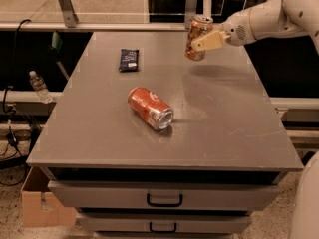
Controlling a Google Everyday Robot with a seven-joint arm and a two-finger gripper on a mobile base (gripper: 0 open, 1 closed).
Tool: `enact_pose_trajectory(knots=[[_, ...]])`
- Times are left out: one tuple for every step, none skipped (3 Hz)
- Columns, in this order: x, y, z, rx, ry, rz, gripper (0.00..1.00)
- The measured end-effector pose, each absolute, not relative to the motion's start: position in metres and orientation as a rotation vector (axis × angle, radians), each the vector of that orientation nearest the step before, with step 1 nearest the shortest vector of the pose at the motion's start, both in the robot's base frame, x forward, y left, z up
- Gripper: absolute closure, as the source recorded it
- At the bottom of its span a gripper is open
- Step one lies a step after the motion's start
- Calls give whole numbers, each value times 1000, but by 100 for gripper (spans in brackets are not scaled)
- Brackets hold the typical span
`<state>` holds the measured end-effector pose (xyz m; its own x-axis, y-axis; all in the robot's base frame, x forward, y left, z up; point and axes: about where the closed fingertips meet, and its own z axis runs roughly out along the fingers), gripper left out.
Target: Pick orange can
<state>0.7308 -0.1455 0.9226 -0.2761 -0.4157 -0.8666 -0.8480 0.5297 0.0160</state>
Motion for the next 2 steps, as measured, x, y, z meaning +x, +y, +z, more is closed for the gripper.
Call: enact_pose_trajectory(knots=[[688,-94,934,-1133,1838,825,100],[682,-84,935,-1150,1826,866,100]])
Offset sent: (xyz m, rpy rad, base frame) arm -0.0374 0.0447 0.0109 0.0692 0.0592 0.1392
